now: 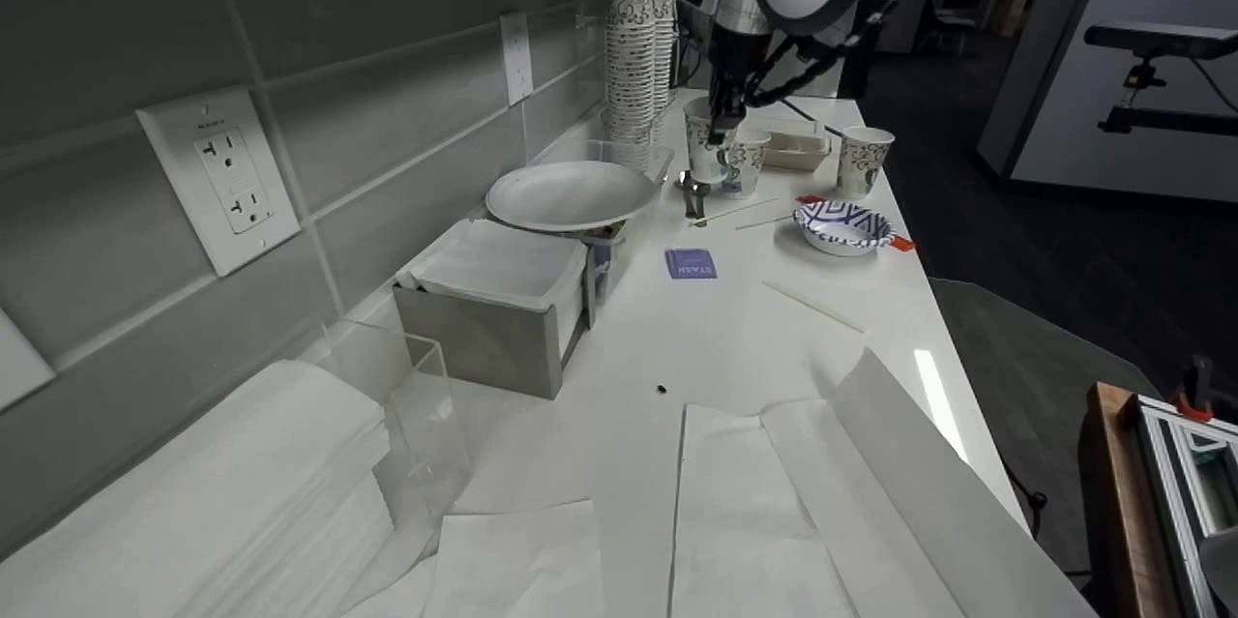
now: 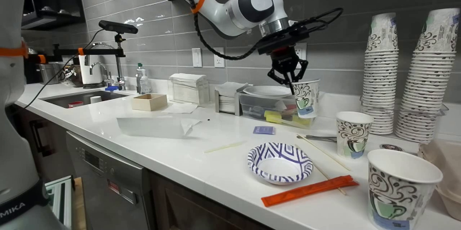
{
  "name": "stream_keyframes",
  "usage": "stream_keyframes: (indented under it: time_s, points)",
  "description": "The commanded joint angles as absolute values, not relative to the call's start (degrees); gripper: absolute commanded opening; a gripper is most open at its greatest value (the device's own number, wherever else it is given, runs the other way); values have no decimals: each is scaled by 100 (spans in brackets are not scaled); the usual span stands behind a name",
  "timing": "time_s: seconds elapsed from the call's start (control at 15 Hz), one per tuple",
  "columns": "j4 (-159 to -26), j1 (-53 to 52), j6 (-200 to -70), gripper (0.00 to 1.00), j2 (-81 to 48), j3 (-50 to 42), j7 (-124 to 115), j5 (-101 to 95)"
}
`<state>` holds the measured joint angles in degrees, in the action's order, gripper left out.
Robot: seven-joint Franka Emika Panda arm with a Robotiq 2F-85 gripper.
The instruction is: Move the left cup to the right
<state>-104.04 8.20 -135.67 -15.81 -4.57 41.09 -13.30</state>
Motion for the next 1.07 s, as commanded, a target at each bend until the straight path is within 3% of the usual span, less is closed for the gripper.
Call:
stream_keyframes:
  time_s: [0.0, 0.2, 0.27, 1.0]
  points:
    - [-9587, 1186, -12906, 1, -1992, -303, 5435, -862]
    - [-9054, 1429, -12353, 1, -2232, -245, 6356, -305]
    - [-9533, 1236, -12745, 3, -1946, -380, 5873, -630]
    - [-8701, 1437, -12384, 1, -2607, -259, 6508, -301]
